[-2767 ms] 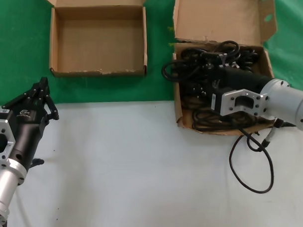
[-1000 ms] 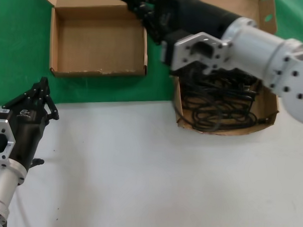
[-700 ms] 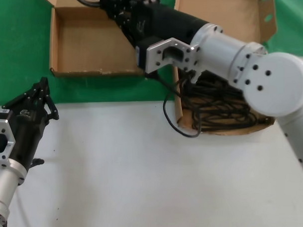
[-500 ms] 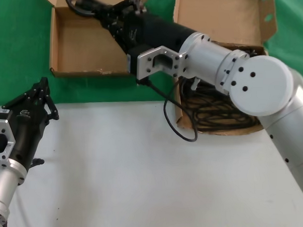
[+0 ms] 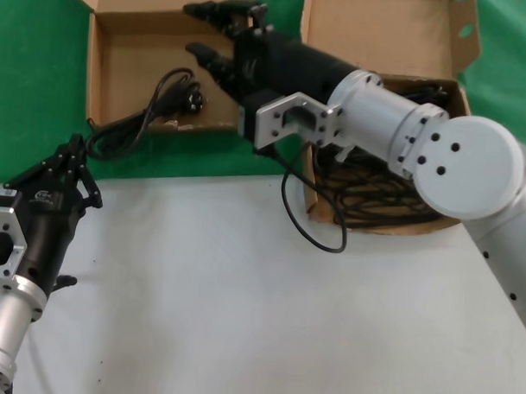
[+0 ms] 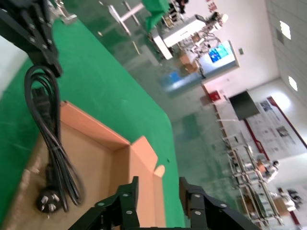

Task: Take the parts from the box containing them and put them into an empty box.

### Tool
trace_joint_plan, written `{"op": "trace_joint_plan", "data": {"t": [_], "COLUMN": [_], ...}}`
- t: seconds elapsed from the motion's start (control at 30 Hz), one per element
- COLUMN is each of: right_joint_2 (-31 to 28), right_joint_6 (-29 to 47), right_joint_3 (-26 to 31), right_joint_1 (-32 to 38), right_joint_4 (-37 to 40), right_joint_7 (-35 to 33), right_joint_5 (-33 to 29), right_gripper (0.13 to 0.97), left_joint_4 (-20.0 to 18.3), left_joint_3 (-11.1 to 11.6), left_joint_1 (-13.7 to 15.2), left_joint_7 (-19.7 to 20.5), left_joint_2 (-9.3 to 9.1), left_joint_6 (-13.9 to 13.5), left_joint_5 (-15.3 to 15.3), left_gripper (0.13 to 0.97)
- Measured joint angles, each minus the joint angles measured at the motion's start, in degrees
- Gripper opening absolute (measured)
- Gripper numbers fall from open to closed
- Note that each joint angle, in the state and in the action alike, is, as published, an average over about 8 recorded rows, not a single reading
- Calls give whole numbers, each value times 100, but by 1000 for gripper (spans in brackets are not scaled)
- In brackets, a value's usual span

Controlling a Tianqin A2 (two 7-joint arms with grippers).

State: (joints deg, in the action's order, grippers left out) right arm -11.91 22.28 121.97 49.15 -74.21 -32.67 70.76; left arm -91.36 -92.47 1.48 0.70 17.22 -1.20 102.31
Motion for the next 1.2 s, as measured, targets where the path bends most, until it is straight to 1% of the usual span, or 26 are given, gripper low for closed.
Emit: {"op": "trace_joint_plan", "data": {"t": [0.07,0.33,0.47,0.6,0.73,0.77,0.9,0.97,1.03,1.07,1.2], "right_joint_2": [-42,-191,-320,-503,-630,-631,-526,-455,-405,-391,-378], "right_joint_6": [-48,-272,-424,-620,-783,-796,-723,-659,-612,-598,-599], "right_joint_3": [-86,-570,-873,-1141,-1386,-1466,-1840,-1992,-2087,-2113,-2147], "right_joint_1": [-44,-326,-643,-1053,-1477,-1584,-1979,-2111,-2191,-2213,-2261], "right_joint_4": [-102,-708,-1197,-1669,-1965,-2011,-2117,-2136,-2144,-2146,-2144], "right_joint_7": [74,522,766,876,568,411,-325,-604,-772,-817,-824], "right_joint_5": [-41,-92,33,303,864,1048,1767,2009,2151,2188,2236], "right_gripper": [298,465,465,571,678,678,759,799,839,839,887], "left_joint_4": [0,0,0,0,0,0,0,0,0,0,0], "left_joint_3": [0,0,0,0,0,0,0,0,0,0,1], "left_joint_1": [0,0,0,0,0,0,0,0,0,0,-1], "left_joint_7": [0,0,0,0,0,0,0,0,0,0,0], "left_joint_2": [0,0,0,0,0,0,0,0,0,0,0], "left_joint_6": [0,0,0,0,0,0,0,0,0,0,1], "left_joint_5": [0,0,0,0,0,0,0,0,0,0,0], "left_gripper": [145,145,145,145,145,145,145,145,145,145,148]}}
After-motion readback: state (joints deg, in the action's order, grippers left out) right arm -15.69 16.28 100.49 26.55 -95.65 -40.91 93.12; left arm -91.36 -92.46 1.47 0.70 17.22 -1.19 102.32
